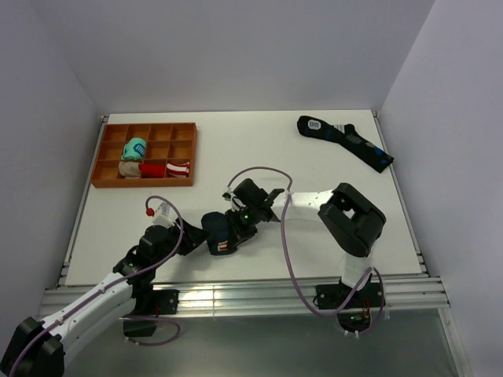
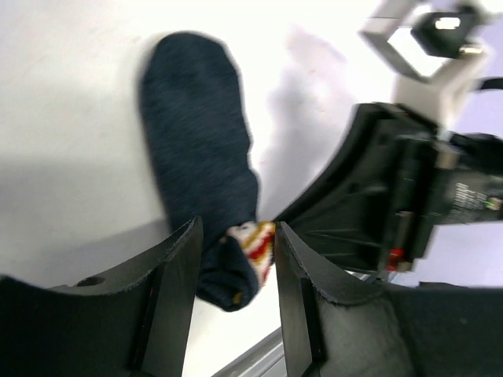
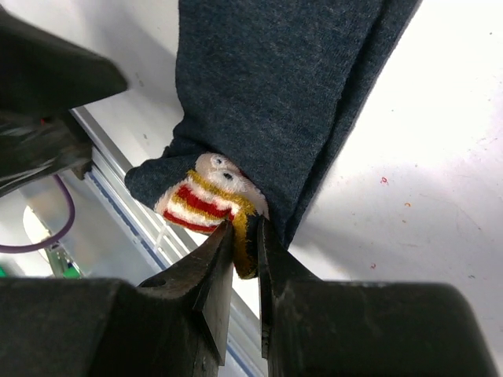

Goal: Roll the socks
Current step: Roll the sock at the center of the board.

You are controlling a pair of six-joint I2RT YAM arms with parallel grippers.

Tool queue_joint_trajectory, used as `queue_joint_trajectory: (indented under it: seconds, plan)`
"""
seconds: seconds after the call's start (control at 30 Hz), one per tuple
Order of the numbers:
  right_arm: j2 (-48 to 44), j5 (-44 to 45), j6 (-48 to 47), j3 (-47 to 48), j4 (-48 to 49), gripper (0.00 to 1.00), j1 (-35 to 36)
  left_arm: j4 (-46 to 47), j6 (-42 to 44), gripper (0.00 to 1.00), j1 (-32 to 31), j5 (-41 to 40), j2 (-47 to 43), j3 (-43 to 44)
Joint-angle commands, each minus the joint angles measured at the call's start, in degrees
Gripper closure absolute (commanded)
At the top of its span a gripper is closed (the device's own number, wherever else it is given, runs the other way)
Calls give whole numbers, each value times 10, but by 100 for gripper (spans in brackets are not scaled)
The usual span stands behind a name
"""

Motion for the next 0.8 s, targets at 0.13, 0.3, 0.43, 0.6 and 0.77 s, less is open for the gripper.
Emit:
queue_joint_trajectory:
  seconds: [0.13,0.3,0.43,0.6,0.77]
  plan:
    - [37,18,-46,66,-130,93,-8,41,51,52,-3,6,-29,-46]
    - [57,24,-58,103,-176,92,-8,39,52,52,-16,-7,-34,-48]
    - [74,25,-69,146,-211,92,-7,49,56,52,-40,-24,-33,-51]
    - [93,29,-81,175,-247,92,-7,71,57,53,-81,-70,28,-42]
    - [101,32,-83,187,-259,92,-8,77,45,54,-155,-149,88,-33]
